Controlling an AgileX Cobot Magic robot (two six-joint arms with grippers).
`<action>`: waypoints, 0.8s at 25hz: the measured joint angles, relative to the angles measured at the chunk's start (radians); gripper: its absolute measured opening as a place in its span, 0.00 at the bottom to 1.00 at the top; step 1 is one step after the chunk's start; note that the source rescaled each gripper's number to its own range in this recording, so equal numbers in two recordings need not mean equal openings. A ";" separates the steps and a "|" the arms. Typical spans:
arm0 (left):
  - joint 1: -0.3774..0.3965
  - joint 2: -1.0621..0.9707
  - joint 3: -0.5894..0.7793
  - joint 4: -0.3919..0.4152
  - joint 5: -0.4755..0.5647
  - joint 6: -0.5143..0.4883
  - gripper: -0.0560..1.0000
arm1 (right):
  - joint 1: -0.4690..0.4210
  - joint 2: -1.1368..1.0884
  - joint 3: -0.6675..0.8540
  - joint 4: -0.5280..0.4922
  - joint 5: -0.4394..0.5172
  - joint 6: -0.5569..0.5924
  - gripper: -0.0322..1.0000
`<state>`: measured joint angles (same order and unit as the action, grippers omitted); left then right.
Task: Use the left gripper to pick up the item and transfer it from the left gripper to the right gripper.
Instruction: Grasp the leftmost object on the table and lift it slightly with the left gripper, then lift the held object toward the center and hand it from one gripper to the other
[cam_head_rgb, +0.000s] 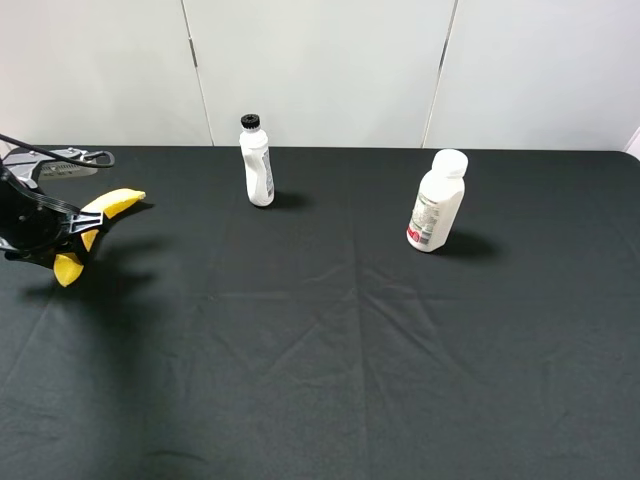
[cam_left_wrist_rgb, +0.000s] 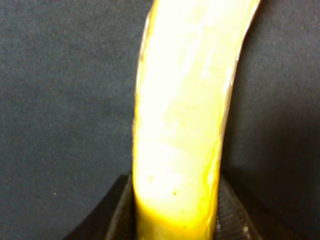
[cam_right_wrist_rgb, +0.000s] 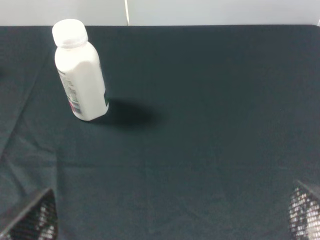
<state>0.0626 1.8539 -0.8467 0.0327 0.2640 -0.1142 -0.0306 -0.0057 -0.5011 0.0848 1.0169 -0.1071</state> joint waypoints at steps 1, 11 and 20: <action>0.000 0.000 0.000 0.001 -0.002 0.000 0.06 | 0.000 0.000 0.000 0.000 0.000 0.000 1.00; 0.000 -0.024 -0.003 0.079 0.002 0.000 0.06 | 0.000 0.000 0.000 0.000 0.000 0.000 1.00; 0.000 -0.218 -0.060 0.108 0.235 0.004 0.06 | 0.000 0.000 0.000 0.000 -0.001 0.000 1.00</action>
<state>0.0626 1.6357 -0.9070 0.1411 0.4995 -0.1105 -0.0306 -0.0057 -0.5011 0.0848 1.0159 -0.1071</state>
